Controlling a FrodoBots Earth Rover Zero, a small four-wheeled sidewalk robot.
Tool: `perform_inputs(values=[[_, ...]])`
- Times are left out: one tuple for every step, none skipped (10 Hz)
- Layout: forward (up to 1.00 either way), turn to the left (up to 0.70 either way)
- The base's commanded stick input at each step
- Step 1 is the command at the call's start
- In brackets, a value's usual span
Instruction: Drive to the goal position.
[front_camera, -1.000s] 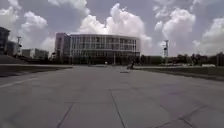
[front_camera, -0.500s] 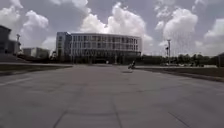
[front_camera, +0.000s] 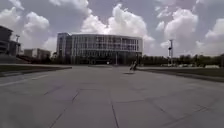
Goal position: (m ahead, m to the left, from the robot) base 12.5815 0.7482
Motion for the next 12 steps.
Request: perform_inputs(values=[[0.7,0.03],[0.7,0.03],[0.7,0.03],[0.7,0.03],[0.7,0.03],[0.7,-0.08],[0.7,-0.29],[0.7,-0.29],[0.7,-0.1],[0.7,0.03],[0.7,0.03],[0.7,0.03]])
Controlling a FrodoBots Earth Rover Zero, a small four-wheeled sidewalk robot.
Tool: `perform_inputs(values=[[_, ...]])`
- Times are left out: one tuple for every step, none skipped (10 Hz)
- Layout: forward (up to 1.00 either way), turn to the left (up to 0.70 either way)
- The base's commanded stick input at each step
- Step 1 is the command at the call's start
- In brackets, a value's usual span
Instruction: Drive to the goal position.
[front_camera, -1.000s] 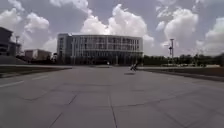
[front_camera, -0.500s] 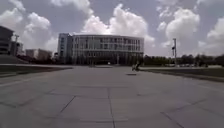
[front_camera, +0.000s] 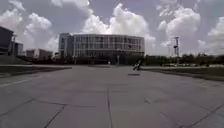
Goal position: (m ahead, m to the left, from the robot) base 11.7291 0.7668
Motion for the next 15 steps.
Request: perform_inputs(values=[[0.7,0.03],[0.7,0.03],[0.7,0.03],[0.7,0.03],[0.7,0.03],[0.7,0.03],[0.7,0.03],[0.7,0.03],[0.7,0.03],[0.7,0.03],[0.7,0.03],[0.7,0.04],[0.7,0.04],[0.7,0.04],[0.7,0.04]])
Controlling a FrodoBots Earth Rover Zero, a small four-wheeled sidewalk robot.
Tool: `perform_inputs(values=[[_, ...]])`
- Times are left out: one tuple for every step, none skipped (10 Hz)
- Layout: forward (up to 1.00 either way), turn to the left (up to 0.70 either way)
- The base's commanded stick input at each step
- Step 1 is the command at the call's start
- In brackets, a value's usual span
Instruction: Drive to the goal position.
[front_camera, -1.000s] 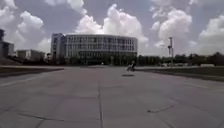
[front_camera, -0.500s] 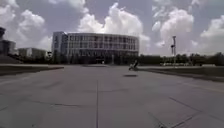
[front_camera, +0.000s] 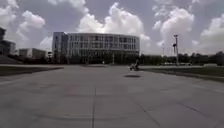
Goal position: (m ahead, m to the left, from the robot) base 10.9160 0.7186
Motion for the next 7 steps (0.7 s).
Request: perform_inputs(values=[[0.7,0.04],[0.7,0.04],[0.7,0.04],[0.7,0.04],[0.7,0.04],[0.7,0.04],[0.7,0.04]])
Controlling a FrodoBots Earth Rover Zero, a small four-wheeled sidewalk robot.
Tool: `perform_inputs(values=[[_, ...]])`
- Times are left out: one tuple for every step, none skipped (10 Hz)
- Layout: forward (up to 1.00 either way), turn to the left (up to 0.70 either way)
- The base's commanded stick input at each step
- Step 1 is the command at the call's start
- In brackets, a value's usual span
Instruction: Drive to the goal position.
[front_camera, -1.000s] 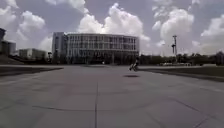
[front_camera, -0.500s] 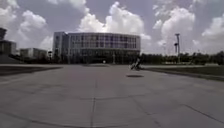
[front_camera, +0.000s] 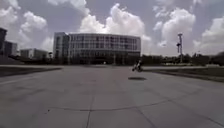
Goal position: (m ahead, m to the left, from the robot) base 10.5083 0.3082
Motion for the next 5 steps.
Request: perform_inputs(values=[[0.7,0.04],[0.7,0.04],[0.7,0.04],[0.7,0.04],[0.7,0.04]])
